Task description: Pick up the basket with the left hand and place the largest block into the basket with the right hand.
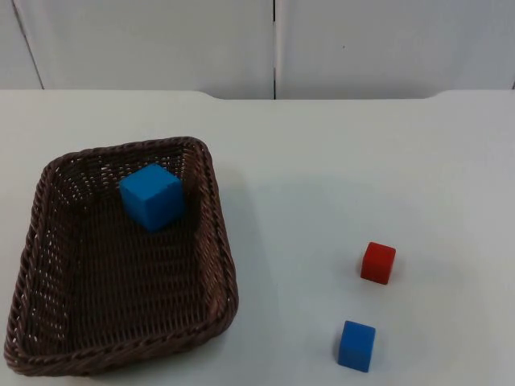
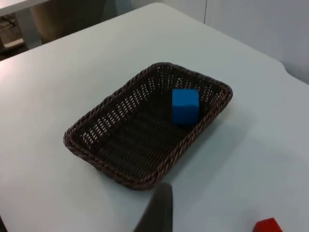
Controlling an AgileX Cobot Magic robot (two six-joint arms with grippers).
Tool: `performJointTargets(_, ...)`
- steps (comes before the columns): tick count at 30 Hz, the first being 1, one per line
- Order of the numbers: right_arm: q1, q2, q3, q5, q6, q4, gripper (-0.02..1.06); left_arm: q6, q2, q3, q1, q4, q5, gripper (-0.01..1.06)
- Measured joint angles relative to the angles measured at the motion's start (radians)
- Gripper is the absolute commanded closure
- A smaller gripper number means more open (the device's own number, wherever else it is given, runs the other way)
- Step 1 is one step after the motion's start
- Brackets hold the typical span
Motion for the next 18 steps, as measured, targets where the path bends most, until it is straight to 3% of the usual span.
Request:
performJointTargets(7,0.0,-0.154,0.086,0.027,0.0,0.0,0.29,0.0,-0.192,0.153,0.0,0.021,0.004,0.26)
performJointTargets(14,0.0,-0.26,0.096,0.098,0.0,0.0,0.29,-0.008,-0.331,0.193,0.0,0.027,0.027,0.26)
performJointTargets(18,0.0,-0.34,0.096,0.161,0.0,0.0,0.29,-0.086,-0.411,0.193,0.0,0.068,0.029,0.26)
